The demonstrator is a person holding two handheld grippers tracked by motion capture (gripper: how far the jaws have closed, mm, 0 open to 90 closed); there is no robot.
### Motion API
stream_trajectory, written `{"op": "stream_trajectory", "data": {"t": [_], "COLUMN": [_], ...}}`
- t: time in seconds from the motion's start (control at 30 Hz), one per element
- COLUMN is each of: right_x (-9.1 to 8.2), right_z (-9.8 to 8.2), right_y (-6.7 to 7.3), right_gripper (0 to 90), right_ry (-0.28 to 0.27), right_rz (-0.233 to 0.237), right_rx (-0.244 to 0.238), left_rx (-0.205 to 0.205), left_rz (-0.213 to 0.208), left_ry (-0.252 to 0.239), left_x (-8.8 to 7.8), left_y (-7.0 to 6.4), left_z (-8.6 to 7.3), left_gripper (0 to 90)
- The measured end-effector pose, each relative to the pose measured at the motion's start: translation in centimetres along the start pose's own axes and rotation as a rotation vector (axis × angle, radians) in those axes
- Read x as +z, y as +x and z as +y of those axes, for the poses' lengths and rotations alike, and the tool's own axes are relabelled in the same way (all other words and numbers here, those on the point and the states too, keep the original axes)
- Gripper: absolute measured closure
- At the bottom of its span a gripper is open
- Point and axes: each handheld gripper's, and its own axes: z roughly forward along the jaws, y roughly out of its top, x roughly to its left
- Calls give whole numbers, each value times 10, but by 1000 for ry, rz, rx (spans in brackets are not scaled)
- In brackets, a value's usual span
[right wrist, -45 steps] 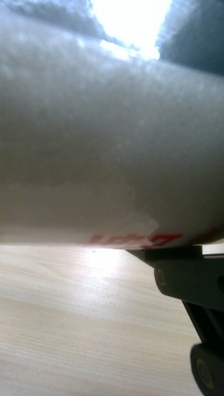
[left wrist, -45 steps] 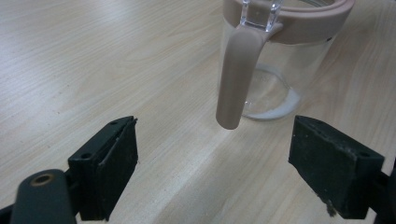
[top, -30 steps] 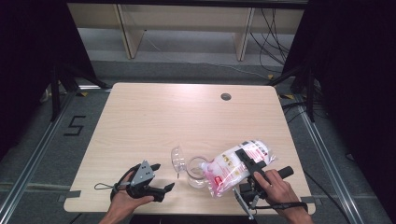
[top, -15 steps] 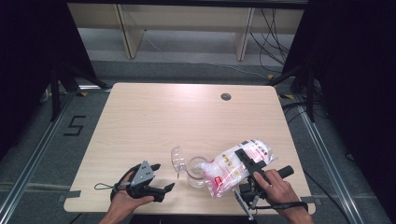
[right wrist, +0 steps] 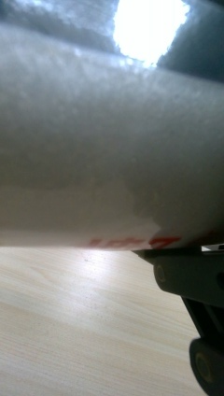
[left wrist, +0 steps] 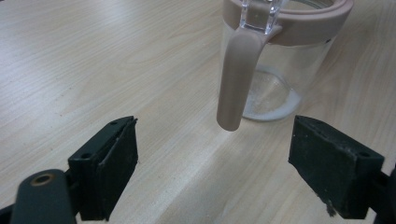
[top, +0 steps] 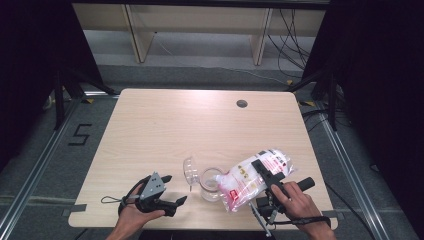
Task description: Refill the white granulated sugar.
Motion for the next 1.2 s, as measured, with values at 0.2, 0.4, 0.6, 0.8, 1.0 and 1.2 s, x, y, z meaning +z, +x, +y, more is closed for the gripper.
{"op": "stream_trajectory", "data": {"t": [0.2, 0.4, 0.6, 0.8, 1.0, 1.2], "right_x": [-1, -1, -1, -2, -2, -2], "right_z": [1, 1, 1, 1, 1, -1], "right_y": [-2, -2, 0, 1, -1, 0], "right_gripper": [488, 490, 491, 493, 494, 495], "right_ry": [-5, -2, 12, 9, 13, -1], "right_rz": [4, -5, 15, -4, 1, -11], "right_rx": [-18, -7, 2, 0, -15, -3], "left_rx": [10, -19, -20, -19, -22, -15], "left_rz": [-13, -4, -3, -8, -8, -4], "left_ry": [-6, -9, -9, -18, -21, -14], "left_x": [0, 0, 0, 0, 1, 0], "left_y": [1, -1, -1, -1, -1, 0], "left_z": [0, 0, 0, 0, 0, 0], "left_gripper": [152, 152, 152, 153, 153, 153]}}
